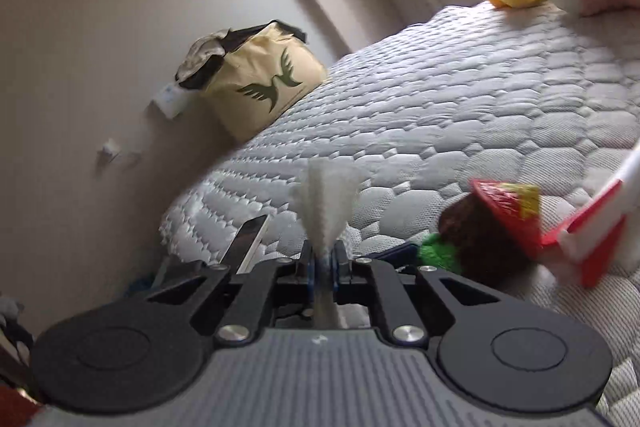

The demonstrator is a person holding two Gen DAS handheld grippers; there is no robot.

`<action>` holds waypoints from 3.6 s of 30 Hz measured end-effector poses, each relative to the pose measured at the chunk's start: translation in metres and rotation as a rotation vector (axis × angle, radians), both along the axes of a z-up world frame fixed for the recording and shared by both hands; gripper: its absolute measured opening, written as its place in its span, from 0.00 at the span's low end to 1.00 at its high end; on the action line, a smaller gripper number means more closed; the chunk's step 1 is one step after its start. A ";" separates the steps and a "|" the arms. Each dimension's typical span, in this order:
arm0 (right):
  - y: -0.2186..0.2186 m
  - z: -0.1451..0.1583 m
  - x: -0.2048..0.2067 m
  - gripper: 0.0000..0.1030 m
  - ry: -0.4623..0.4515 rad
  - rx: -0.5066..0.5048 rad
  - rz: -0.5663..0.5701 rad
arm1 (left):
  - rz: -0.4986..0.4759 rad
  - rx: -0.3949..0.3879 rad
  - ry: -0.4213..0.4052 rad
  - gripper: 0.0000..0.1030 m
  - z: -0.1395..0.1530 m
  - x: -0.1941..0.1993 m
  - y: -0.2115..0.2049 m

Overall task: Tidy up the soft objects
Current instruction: 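Wipe the doll's hair and sweater with tissue while the left tool holds it, then tilt the doll with the left tool while the right tool wipes its underside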

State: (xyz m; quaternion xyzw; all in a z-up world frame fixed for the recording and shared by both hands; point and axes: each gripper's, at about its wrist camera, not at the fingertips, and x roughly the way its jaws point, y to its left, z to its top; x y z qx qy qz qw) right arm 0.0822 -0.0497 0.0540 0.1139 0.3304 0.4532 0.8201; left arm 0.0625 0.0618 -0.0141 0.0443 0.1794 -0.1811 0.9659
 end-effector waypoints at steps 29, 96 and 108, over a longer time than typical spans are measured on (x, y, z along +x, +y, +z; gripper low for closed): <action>-0.167 -0.072 0.007 0.10 0.114 -0.081 -0.503 | 0.097 -0.473 0.322 1.00 0.001 0.069 0.056; -0.106 -0.039 0.009 0.11 -0.129 -0.318 -0.503 | 0.065 0.297 -0.058 1.00 -0.003 0.021 -0.064; -0.150 -0.044 0.006 0.11 -0.046 -0.173 -0.544 | 0.029 0.270 -0.039 0.99 0.000 0.024 -0.061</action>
